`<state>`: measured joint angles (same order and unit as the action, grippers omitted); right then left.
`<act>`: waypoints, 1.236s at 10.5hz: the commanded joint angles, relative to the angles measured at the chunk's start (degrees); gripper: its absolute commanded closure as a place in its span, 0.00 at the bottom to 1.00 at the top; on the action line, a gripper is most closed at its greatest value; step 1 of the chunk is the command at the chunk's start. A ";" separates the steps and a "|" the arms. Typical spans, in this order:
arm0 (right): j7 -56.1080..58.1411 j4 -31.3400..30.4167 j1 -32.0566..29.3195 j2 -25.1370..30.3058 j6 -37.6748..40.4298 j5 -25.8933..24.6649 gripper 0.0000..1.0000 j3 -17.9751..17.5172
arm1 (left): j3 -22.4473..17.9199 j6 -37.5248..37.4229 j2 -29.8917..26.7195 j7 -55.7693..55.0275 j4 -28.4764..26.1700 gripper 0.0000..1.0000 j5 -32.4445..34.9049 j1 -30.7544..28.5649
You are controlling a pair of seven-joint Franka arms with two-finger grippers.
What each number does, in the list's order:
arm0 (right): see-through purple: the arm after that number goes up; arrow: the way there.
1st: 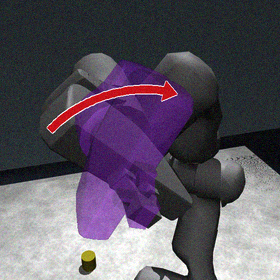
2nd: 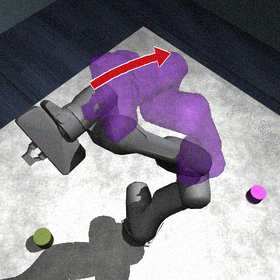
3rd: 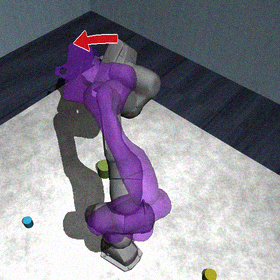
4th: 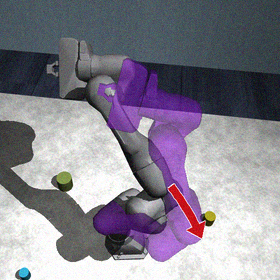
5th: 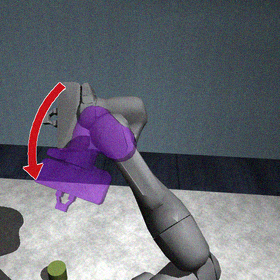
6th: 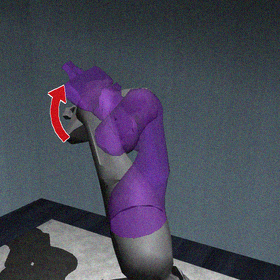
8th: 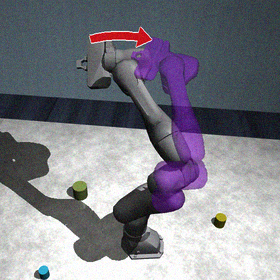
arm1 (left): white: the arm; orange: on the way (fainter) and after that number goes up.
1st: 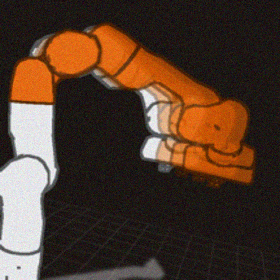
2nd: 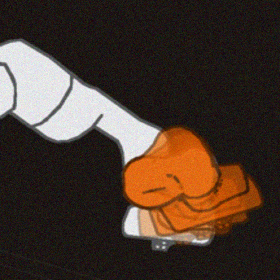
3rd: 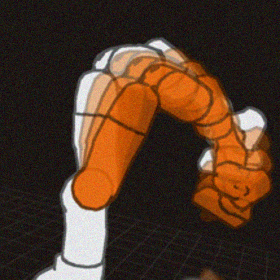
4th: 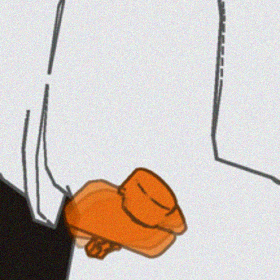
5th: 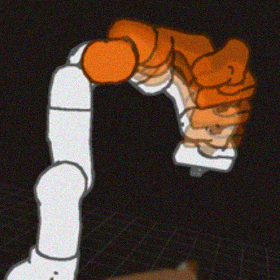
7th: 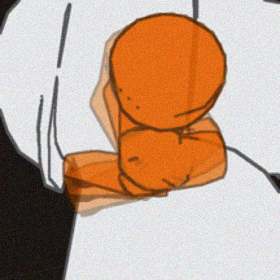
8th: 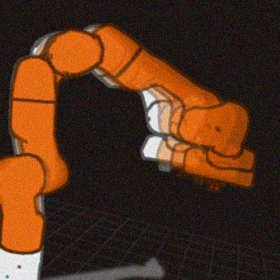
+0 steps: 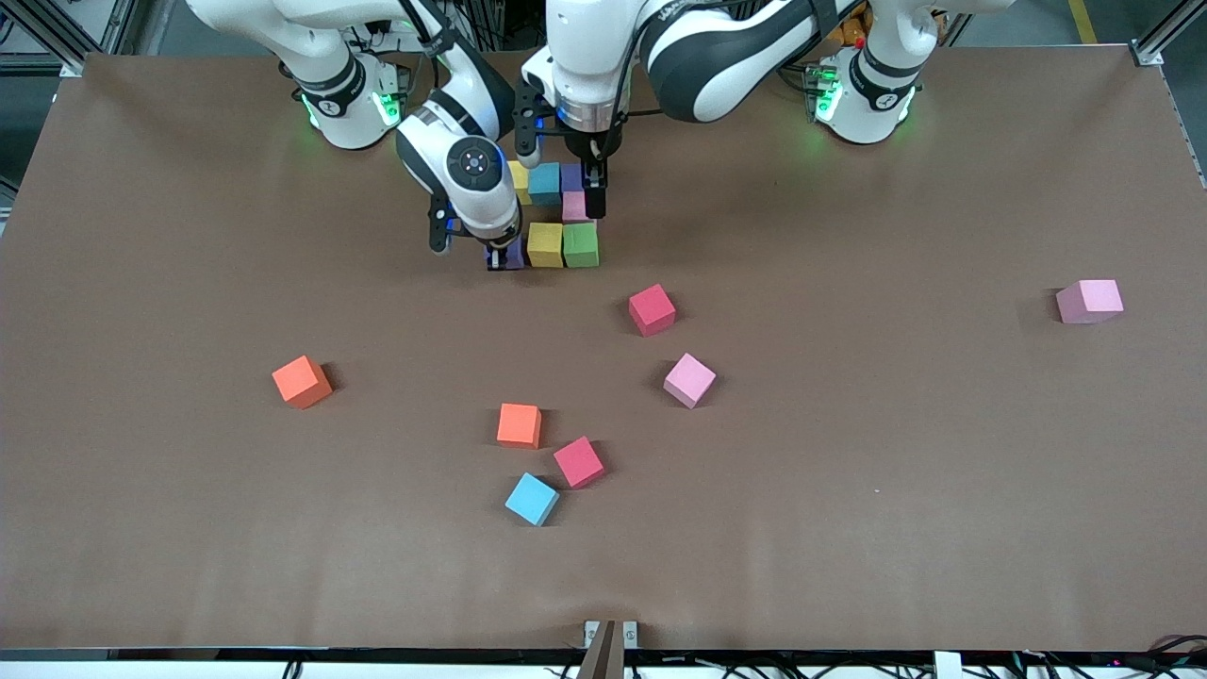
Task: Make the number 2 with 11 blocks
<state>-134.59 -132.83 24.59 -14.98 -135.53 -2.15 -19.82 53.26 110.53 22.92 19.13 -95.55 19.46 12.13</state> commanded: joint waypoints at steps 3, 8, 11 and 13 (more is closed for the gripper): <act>-2.70 -3.40 -1.74 2.23 -2.55 -0.31 1.00 -2.94 | 1.67 -1.63 -1.74 1.44 -1.74 0.00 -1.62 -0.88; -2.79 -4.28 -3.40 3.11 -2.81 -0.40 1.00 -2.94 | 2.29 -1.72 -1.30 1.35 -1.83 0.00 -1.62 -0.44; -2.88 -4.28 -3.67 3.11 -4.83 -0.40 1.00 -2.94 | 2.29 -1.72 -1.04 1.26 -1.83 0.00 -1.62 -0.35; -3.75 -4.28 -3.67 3.11 -4.84 -0.48 1.00 -2.85 | 2.29 -1.72 -0.69 0.91 -1.74 0.00 -1.62 -0.27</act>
<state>-136.01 -134.96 22.11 -14.00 -139.22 -2.17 -21.50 55.31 109.55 22.90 19.13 -96.99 19.44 12.22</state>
